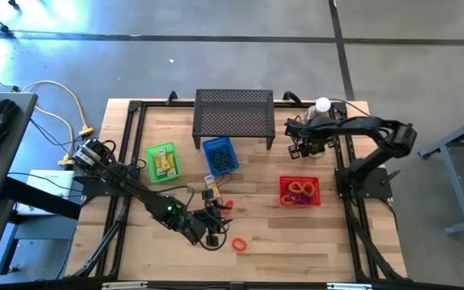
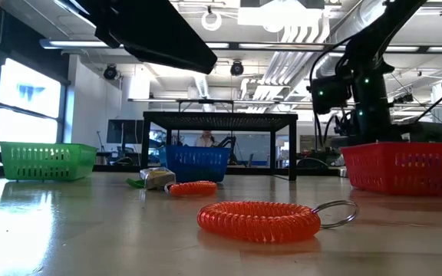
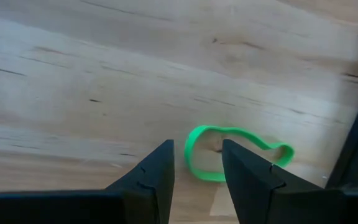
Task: Pick & Place Office Desk Supplies
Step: Put the green rubber band into the blue basket
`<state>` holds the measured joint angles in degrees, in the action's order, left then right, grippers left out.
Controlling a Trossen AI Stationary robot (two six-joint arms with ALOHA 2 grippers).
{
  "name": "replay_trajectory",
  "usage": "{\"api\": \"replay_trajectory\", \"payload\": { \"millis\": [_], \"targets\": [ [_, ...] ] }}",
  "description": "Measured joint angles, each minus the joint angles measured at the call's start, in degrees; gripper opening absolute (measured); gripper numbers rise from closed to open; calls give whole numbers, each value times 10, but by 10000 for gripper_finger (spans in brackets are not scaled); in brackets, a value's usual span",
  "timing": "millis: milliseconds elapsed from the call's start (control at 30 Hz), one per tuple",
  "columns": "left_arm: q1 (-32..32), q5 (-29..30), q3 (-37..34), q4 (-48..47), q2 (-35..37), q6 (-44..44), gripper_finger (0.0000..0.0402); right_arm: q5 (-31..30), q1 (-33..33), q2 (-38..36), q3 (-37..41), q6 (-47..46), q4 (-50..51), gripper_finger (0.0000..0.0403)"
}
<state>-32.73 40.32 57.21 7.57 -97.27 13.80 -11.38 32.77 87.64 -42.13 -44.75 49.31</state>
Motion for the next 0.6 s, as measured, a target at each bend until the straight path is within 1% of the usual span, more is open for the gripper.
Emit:
{"api": "replay_trajectory", "payload": {
  "millis": [200, 300, 433, 567, 600],
  "targets": [
    [0, 0, 0, 0, 0, 2, 171, 10, 3, 17, -2, 13, -11, 123],
    [0, 0, 0, -1, 0, 6, 171, 14, 6, 19, -2, 27, -15, 114],
    [0, 0, 0, -3, 0, 9, 171, 23, 8, 20, -2, 30, -17, 79],
    [0, 0, 0, -3, 0, 11, 171, 29, 14, 20, -2, 33, -16, 20],
    [0, 0, 0, -3, 0, 11, 171, 30, 16, 20, -2, 43, -16, 11]
  ]
}}
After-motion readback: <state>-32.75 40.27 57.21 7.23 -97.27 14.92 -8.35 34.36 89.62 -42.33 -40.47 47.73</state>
